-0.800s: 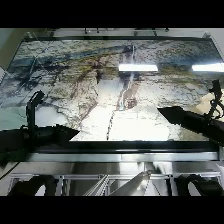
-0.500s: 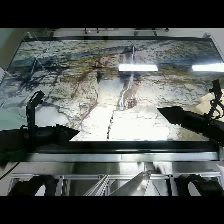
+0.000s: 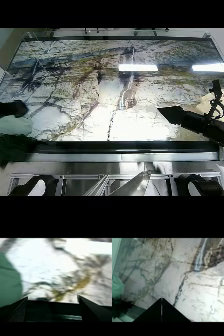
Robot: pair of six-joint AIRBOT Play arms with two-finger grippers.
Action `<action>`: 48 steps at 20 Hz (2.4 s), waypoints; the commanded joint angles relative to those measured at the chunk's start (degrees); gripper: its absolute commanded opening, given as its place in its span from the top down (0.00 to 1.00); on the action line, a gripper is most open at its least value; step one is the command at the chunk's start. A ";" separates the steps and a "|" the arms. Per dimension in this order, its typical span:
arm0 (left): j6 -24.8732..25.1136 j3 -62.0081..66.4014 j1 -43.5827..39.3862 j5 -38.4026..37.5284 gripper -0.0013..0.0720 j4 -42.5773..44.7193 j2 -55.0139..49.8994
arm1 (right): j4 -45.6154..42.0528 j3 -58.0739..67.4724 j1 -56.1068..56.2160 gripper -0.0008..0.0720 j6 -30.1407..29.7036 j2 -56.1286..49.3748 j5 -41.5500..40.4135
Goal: Fold the shirts.
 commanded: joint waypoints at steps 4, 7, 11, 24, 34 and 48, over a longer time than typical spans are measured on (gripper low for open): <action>0.11 7.58 14.67 0.00 0.00 11.41 -25.94 | 0.00 -0.04 0.07 0.96 0.00 0.04 0.02; 0.02 7.58 13.79 -4.37 0.00 14.05 -34.42 | 0.00 -0.04 0.04 0.96 0.00 0.04 0.02; -0.87 11.45 11.17 -2.23 0.57 13.88 -43.36 | 0.02 -0.04 0.04 0.96 0.00 0.04 0.00; 17.14 43.43 -40.17 11.34 0.96 -34.82 -46.10 | 0.00 -0.04 0.04 0.96 0.00 0.04 0.00; 8.59 38.99 -55.43 11.02 0.01 -25.33 -50.01 | 1.07 -0.04 0.02 0.94 0.04 0.04 0.00; -0.28 -13.20 -44.46 7.45 0.01 -29.35 -15.80 | -1.31 2.97 -13.44 0.33 -11.93 -48.33 4.81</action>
